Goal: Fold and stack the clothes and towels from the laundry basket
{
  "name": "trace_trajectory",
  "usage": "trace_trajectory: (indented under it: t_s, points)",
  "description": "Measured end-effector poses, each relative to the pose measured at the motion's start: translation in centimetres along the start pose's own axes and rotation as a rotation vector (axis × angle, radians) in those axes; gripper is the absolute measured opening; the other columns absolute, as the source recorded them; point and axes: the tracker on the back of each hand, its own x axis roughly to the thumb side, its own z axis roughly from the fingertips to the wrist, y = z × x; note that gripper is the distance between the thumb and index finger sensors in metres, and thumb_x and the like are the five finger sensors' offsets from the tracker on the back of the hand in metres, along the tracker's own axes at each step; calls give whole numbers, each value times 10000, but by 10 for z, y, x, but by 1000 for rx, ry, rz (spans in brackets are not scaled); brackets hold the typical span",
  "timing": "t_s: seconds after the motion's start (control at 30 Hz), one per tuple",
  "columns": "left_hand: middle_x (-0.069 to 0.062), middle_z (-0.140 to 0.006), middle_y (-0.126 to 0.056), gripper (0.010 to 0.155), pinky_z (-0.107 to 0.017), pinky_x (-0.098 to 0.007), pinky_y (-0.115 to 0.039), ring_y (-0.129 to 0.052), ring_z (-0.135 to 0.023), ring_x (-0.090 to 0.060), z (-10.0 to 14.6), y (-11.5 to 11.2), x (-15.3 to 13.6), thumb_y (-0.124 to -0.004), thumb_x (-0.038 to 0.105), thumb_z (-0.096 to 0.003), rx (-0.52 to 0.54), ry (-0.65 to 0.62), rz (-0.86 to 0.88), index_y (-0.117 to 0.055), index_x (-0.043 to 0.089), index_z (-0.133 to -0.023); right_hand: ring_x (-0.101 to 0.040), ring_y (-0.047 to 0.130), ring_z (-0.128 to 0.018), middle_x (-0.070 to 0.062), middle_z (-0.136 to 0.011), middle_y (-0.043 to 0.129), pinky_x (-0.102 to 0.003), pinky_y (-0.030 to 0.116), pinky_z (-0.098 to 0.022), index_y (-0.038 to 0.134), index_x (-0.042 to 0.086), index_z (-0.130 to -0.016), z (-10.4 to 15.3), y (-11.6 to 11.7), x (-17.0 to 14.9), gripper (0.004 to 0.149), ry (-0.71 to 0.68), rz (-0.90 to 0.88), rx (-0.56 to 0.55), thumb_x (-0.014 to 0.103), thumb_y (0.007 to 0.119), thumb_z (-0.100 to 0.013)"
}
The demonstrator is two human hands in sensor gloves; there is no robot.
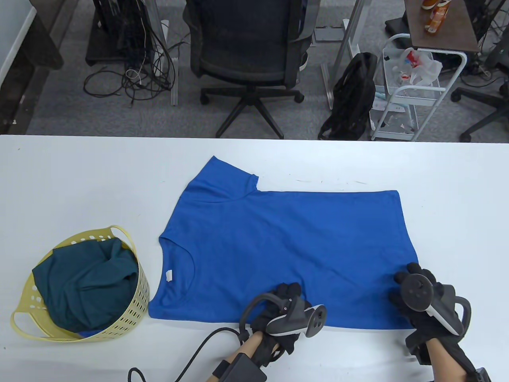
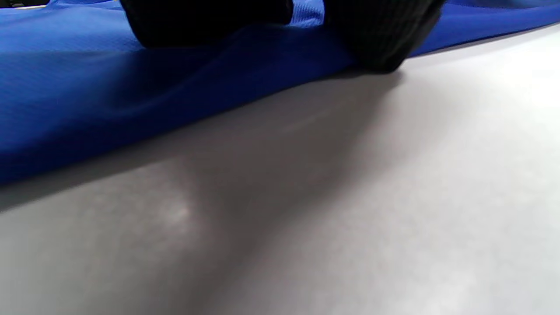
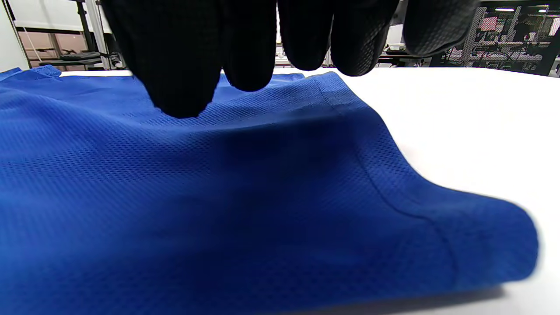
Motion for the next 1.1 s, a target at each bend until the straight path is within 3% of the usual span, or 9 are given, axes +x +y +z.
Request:
trace_trajectory:
  t_s: [0.17, 0.23, 0.43, 0.6, 0.7, 0.8, 0.93, 1.0, 1.1]
  points:
    - [-132, -1203, -639, 420, -727, -544, -747, -742, -1041, -383, 1, 16, -17, -758, 462, -576, 34, -4, 114, -645, 393, -975, -500, 573, -1049, -222, -1191, 518, -706, 527, -722, 700, 118, -1032, 2, -3, -1, 616, -3, -19, -18, 375, 867, -498]
    - [-118, -1215, -638, 416, -731, -550, -739, -753, -1049, -381, 5, 41, -29, -753, 456, -589, 50, 5, 181, -635, 399, -984, -502, 574, -1047, -222, -1191, 517, -706, 528, -721, 702, 116, -1031, 3, -5, -2, 614, -10, -41, -40, 377, 864, -500]
    - [-106, -1191, -680, 417, -658, -442, -826, -877, -935, -270, 27, 148, -60, -756, 453, -586, 253, 31, 113, -636, 414, -984, -501, 581, -1043, -229, -1190, 512, -704, 533, -718, 694, 112, -1038, 3, -6, -3, 617, -26, -70, -63, 385, 852, -507]
    - [-96, -1197, -668, 413, -638, -416, -821, -874, -907, -246, 35, 196, -67, -758, 456, -584, 371, 30, 126, -636, 433, -979, -499, 589, -1039, -233, -1189, 514, -702, 539, -715, 691, 119, -1040, 3, -5, -1, 609, -53, -91, -63, 384, 844, -513]
    - [-85, -1174, -705, 413, -581, -355, -858, -930, -820, -195, 35, 214, -68, -755, 452, -583, 443, 35, 104, -634, 433, -978, -491, 619, -1025, -234, -1182, 529, -691, 557, -711, 704, 141, -1030, 4, -5, 3, 580, -88, -102, -65, 384, 834, -520]
    - [-72, -1144, -748, 417, -528, -314, -886, -975, -739, -157, 33, 226, -69, -758, 448, -582, 497, 2, 168, -637, 420, -980, -466, 694, -979, -244, -1160, 576, -669, 605, -698, 715, 198, -1026, 8, -10, 16, 516, -237, -174, -43, 363, 799, -543]
    - [-72, -1140, -758, 419, -525, -312, -890, -985, -734, -156, 26, 226, -67, -758, 452, -582, 478, 11, 154, -640, 416, -982, -457, 728, -933, -359, -1178, 430, -631, 673, -669, 458, 401, -1141, 29, -22, 57, 597, -563, -263, 175, 366, 717, -605]
    - [-69, -1132, -770, 419, -519, -302, -898, -995, -724, -148, 22, 225, -67, -759, 450, -582, 478, 12, 150, -642, 412, -981, -457, 757, -916, -404, -1188, 349, -592, 717, -650, 260, 475, -1129, 47, -21, 95, 644, -647, -95, 269, 406, 657, -627]
    - [-61, -1112, -796, 417, -503, -282, -916, -1015, -700, -130, 20, 225, -67, -765, 443, -582, 479, -1, 165, -650, 397, -980, -473, 779, -903, -442, -1183, 311, -585, 742, -631, 195, 446, -1128, 53, -8, 130, 673, -616, 175, 186, 471, 631, -616]
